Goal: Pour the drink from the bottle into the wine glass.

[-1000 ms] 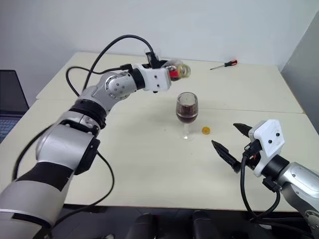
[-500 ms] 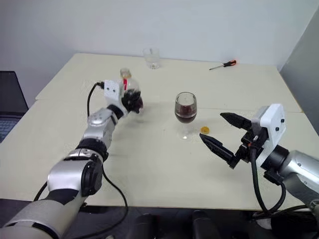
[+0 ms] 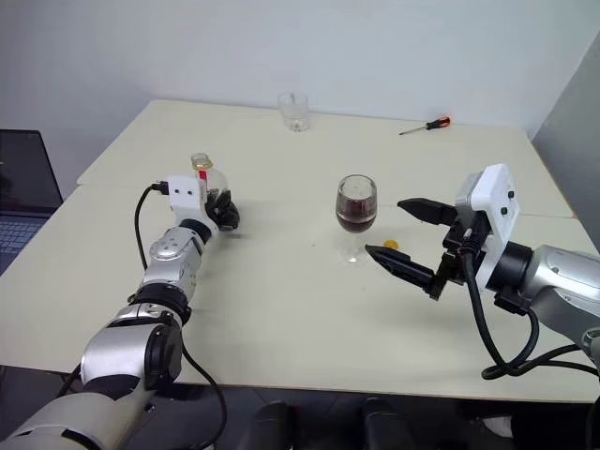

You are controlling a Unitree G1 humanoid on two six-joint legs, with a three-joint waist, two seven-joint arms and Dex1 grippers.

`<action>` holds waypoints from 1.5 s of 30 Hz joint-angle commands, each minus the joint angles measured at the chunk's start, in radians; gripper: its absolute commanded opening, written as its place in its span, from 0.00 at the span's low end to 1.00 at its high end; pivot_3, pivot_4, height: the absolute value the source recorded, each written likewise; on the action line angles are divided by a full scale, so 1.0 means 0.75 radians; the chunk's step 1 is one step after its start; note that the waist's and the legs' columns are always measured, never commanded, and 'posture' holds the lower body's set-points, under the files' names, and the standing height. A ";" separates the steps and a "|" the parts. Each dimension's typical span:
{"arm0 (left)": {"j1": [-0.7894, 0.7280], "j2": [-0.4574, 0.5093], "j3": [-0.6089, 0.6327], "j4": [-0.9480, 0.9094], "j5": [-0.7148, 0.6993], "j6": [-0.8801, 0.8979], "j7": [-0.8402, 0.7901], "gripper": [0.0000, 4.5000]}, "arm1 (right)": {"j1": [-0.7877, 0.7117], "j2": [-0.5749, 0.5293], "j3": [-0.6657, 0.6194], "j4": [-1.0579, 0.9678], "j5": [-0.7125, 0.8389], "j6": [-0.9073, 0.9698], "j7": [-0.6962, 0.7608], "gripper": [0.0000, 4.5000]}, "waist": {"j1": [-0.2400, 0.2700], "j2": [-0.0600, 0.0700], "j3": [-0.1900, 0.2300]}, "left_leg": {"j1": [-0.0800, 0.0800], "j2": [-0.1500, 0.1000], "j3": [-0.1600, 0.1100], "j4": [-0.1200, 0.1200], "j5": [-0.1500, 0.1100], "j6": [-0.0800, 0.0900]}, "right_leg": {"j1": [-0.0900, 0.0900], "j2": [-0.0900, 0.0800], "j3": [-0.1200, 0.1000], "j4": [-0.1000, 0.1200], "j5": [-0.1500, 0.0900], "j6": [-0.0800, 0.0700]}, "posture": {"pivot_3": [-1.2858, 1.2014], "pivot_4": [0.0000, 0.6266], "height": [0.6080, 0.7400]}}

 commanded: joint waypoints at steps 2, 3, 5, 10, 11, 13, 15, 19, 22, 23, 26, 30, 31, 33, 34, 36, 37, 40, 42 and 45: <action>0.037 0.006 0.010 -0.042 -0.009 0.016 0.030 0.40 | -0.037 -0.004 0.009 0.011 -0.049 -0.021 0.045 1.00 | -0.001 0.000 -0.001 | 0.001 0.000 0.000 0.000 0.000 0.000 | 0.001 0.000 0.000 0.000 0.000 0.000 | 0.52 0.24 1.00; 0.043 0.009 0.002 -0.051 -0.001 0.012 0.027 0.49 | -0.045 0.001 0.015 0.015 -0.057 -0.022 0.049 1.00 | -0.001 0.000 -0.001 | 0.001 0.000 0.000 0.000 0.000 0.000 | 0.001 0.000 0.000 0.000 0.000 0.000 | 0.52 0.24 1.00; 0.050 0.016 -0.005 -0.064 0.007 0.011 0.023 0.64 | -0.060 0.016 0.029 0.023 -0.073 -0.028 0.056 1.00 | -0.004 0.000 -0.001 | 0.001 0.000 0.000 0.000 0.000 0.000 | 0.001 0.000 0.000 0.000 0.000 0.000 | 0.52 0.24 1.00; 0.061 0.032 -0.009 -0.101 0.005 0.023 0.012 0.99 | -0.076 0.039 0.048 0.039 -0.113 -0.033 0.087 1.00 | -0.003 0.000 -0.001 | 0.001 0.000 -0.001 0.000 0.000 0.000 | 0.001 0.000 -0.001 0.000 0.000 0.000 | 0.52 0.24 1.00; 0.065 0.037 -0.009 -0.116 0.003 0.028 0.006 1.00 | -0.080 0.041 0.051 0.045 -0.121 -0.035 0.097 1.00 | -0.003 0.001 -0.001 | 0.001 0.000 -0.001 0.000 0.000 0.000 | 0.001 0.000 -0.001 -0.001 0.000 0.000 | 0.52 0.24 1.00; 0.078 0.046 -0.009 -0.160 -0.003 0.044 -0.007 1.00 | -0.094 0.043 0.055 0.062 -0.135 -0.037 0.119 1.00 | -0.003 0.000 -0.001 | 0.001 0.000 -0.001 0.000 0.000 0.000 | 0.001 0.000 -0.001 -0.001 0.000 0.000 | 0.52 0.24 1.00; 0.102 0.049 -0.015 -0.225 -0.012 0.072 -0.041 1.00 | -0.104 0.046 0.058 0.078 -0.148 -0.041 0.140 1.00 | -0.003 0.001 -0.001 | 0.001 0.000 -0.001 0.000 0.000 0.000 | 0.001 0.000 -0.001 -0.001 0.000 0.000 | 0.52 0.24 1.00; 0.201 0.091 -0.045 -0.502 -0.036 0.226 -0.171 1.00 | -0.137 0.030 0.062 0.115 -0.161 -0.034 0.206 1.00 | -0.005 0.001 -0.001 | 0.001 0.000 -0.001 -0.001 0.000 0.000 | 0.001 0.000 -0.001 -0.001 0.000 0.000 | 0.52 0.24 1.00; 0.333 0.176 -0.076 -0.849 -0.113 0.476 -0.357 1.00 | -0.155 0.000 0.046 0.159 -0.170 -0.028 0.272 1.00 | -0.008 0.001 -0.001 | 0.001 0.001 -0.001 -0.001 0.000 0.000 | 0.001 0.000 -0.001 -0.001 0.000 0.000 | 0.52 0.24 1.00; 0.378 0.201 -0.082 -0.964 -0.156 0.575 -0.419 1.00 | -0.158 -0.011 0.043 0.176 -0.176 -0.027 0.296 1.00 | -0.010 0.001 -0.001 | 0.001 0.002 -0.001 -0.001 0.000 0.000 | 0.001 0.001 -0.001 -0.001 0.000 0.000 | 0.52 0.24 1.00; 0.538 0.326 -0.048 -1.280 -0.326 0.822 -0.613 1.00 | -0.185 -0.037 0.048 0.232 -0.192 -0.020 0.347 1.00 | -0.009 0.001 0.000 | 0.001 0.004 -0.001 -0.001 0.000 0.000 | 0.001 0.000 0.000 -0.001 0.000 -0.001 | 0.52 0.24 1.00; 0.602 0.444 0.034 -1.388 -0.387 0.956 -0.625 1.00 | -0.203 -0.043 0.053 0.277 -0.226 -0.025 0.404 1.00 | -0.006 0.002 0.000 | 0.003 0.014 0.001 -0.001 0.000 0.000 | 0.002 0.001 0.000 -0.002 -0.001 -0.001 | 0.52 0.24 1.00; 0.615 0.473 0.032 -1.405 -0.388 0.990 -0.636 1.00 | -0.204 -0.043 0.056 0.281 -0.225 -0.021 0.417 1.00 | -0.005 0.002 0.000 | 0.003 0.015 0.001 -0.001 0.000 0.000 | 0.002 0.002 0.000 -0.003 -0.001 -0.002 | 0.52 0.24 1.00; 0.632 0.544 0.027 -1.422 -0.377 1.022 -0.675 1.00 | -0.212 -0.046 0.072 0.293 -0.223 -0.008 0.454 1.00 | -0.003 0.002 0.000 | 0.003 0.015 0.001 -0.001 0.000 0.000 | 0.002 0.002 0.000 -0.004 -0.002 -0.003 | 0.52 0.24 1.00; 0.625 0.576 0.034 -1.405 -0.365 1.019 -0.683 1.00 | -0.222 -0.045 0.083 0.303 -0.234 -0.008 0.467 1.00 | -0.004 0.002 0.000 | 0.003 0.015 0.001 -0.001 0.000 0.000 | 0.002 0.002 0.000 -0.004 -0.003 -0.003 | 0.52 0.24 1.00; 0.587 0.613 0.077 -1.361 -0.381 1.017 -0.683 1.00 | -0.232 -0.044 0.086 0.319 -0.250 -0.008 0.485 1.00 | -0.004 0.003 0.000 | 0.003 0.015 0.002 -0.001 -0.001 0.000 | 0.002 0.003 -0.001 -0.005 -0.003 -0.004 | 0.52 0.24 1.00; 0.560 0.632 0.097 -1.339 -0.393 1.015 -0.690 1.00 | -0.236 -0.045 0.082 0.325 -0.253 -0.003 0.490 1.00 | -0.003 0.003 0.000 | 0.003 0.015 0.002 -0.001 -0.001 0.000 | 0.002 0.002 -0.001 -0.005 -0.003 -0.004 | 0.52 0.24 1.00; 0.479 0.711 0.085 -1.311 -0.404 1.017 -0.774 1.00 | -0.235 -0.066 0.056 0.338 -0.239 0.024 0.518 1.00 | -0.002 0.002 0.001 | 0.002 0.016 0.002 -0.001 -0.001 0.000 | 0.001 0.003 -0.002 -0.005 -0.004 -0.004 | 0.52 0.24 1.00; 0.443 0.751 0.062 -1.337 -0.444 1.054 -0.868 1.00 | -0.222 -0.084 0.038 0.345 -0.232 0.034 0.546 1.00 | -0.002 0.003 0.001 | 0.001 0.016 0.002 -0.002 -0.001 0.001 | 0.001 0.003 -0.002 -0.007 -0.004 -0.005 | 0.52 0.24 1.00; 0.358 0.806 0.056 -1.384 -0.541 1.150 -0.995 1.00 | -0.202 -0.121 -0.008 0.389 -0.237 0.041 0.606 1.00 | -0.001 0.004 0.002 | 0.001 0.015 0.003 -0.002 -0.001 0.001 | 0.001 0.003 -0.002 -0.008 -0.004 -0.005 | 0.52 0.24 1.00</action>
